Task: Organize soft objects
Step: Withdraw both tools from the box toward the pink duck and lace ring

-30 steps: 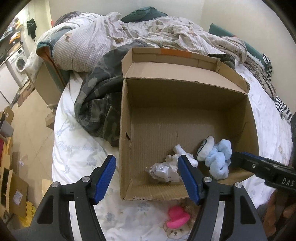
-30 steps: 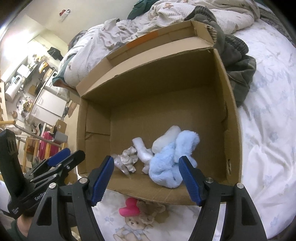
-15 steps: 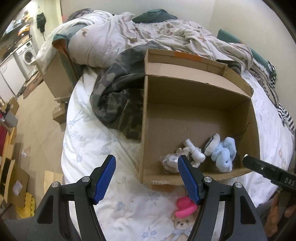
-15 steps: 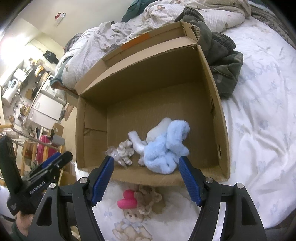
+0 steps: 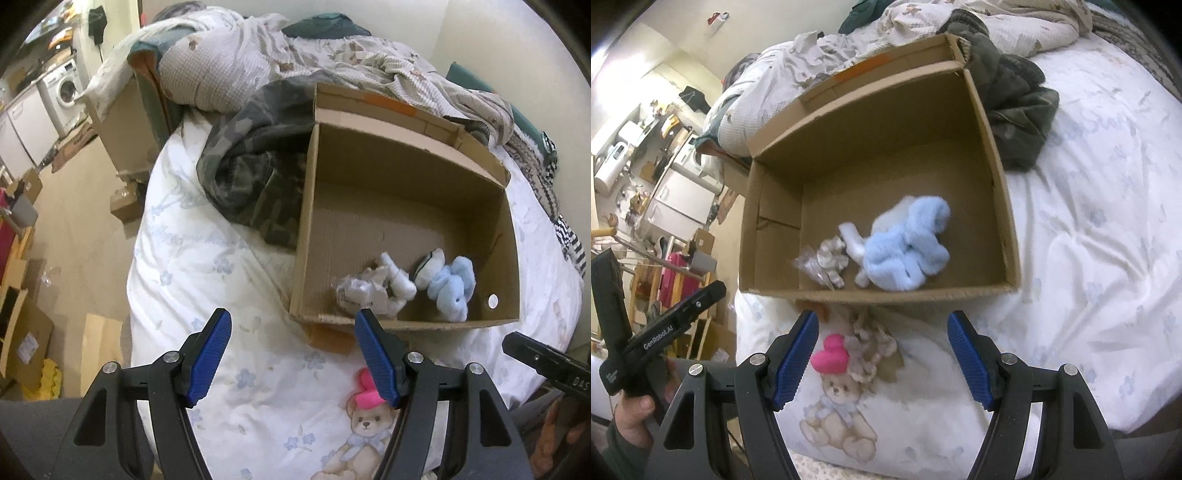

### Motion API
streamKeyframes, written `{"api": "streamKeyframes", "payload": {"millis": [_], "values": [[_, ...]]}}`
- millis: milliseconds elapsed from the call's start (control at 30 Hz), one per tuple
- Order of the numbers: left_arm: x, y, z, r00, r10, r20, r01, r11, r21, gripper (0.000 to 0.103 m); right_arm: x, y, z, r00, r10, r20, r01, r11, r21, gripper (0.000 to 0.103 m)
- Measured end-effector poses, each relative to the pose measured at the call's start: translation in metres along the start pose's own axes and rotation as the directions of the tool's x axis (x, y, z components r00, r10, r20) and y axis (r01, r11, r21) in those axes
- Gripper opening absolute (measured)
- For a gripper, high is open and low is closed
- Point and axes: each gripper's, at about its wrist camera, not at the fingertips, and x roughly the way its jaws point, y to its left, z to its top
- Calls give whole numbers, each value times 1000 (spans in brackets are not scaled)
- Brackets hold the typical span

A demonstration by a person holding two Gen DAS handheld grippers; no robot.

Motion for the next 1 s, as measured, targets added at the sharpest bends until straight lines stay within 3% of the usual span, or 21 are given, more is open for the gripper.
{"api": "streamKeyframes", "payload": {"millis": [200,400,767,833,900,1000], "values": [[14,9,-5,998,0,-59,-3,999,-53,67,6,-7,-6,999,42,-32,-39,996,75,76],[14,15,-4,998,-2,-68,-2,998,-58,67,37,-3,-12,989,37,-141,-25,996,85,76],[16,27,-12,996,4,-92,-9,999,-48,67,112,16,-10,952,-67,-298,78,997,24,76],[16,30,-13,996,4,-93,-9,999,-52,67,120,18,-11,947,-81,-310,88,996,9,69],[18,31,-13,995,-2,-100,-4,998,-60,67,125,20,-12,944,-84,-320,86,996,-8,49],[19,28,-14,994,-6,-107,0,999,-53,67,125,23,-14,943,-108,-314,101,994,-39,32]]}}
